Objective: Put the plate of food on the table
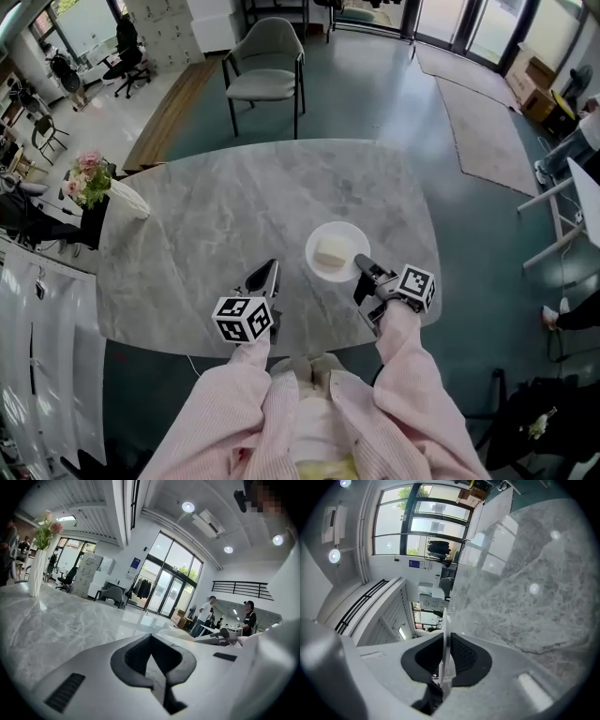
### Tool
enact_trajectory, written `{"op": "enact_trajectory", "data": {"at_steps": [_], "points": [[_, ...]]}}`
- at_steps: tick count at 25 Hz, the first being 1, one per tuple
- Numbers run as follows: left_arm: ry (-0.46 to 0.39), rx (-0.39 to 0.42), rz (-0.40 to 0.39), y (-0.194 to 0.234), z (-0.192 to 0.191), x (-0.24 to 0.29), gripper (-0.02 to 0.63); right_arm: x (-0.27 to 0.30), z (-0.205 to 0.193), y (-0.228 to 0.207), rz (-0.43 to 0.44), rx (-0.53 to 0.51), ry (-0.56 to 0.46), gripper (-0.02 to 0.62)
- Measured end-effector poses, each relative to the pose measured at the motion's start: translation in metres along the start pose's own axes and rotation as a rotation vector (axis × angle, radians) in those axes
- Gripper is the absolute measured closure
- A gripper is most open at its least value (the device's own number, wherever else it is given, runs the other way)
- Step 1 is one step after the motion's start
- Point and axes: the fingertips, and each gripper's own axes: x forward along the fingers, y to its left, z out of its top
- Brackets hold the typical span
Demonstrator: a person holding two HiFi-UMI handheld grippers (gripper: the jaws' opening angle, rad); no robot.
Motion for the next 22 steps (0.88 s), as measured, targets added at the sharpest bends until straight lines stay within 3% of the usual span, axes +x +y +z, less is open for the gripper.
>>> {"op": "enact_trajectory", "data": {"at_steps": [5, 10, 22], "points": [[0.061, -0.029, -0.011, 0.009, -0.011, 0.026, 0.611, 0.024, 0.016, -0.021, -0.007, -0.021, -0.023, 0.568], [0.123, -0.05, -0.027, 0.017, -0.026, 0.05, 0.611, 0.044, 0.024, -0.039, -0.069, 0.042, -0.059, 0.568], [0.197, -0.093, -0.033, 0.022, -0.051, 0.073, 0.611, 0.062, 0.024, -0.06, -0.156, -0.001, -0.029, 0.568]]}}
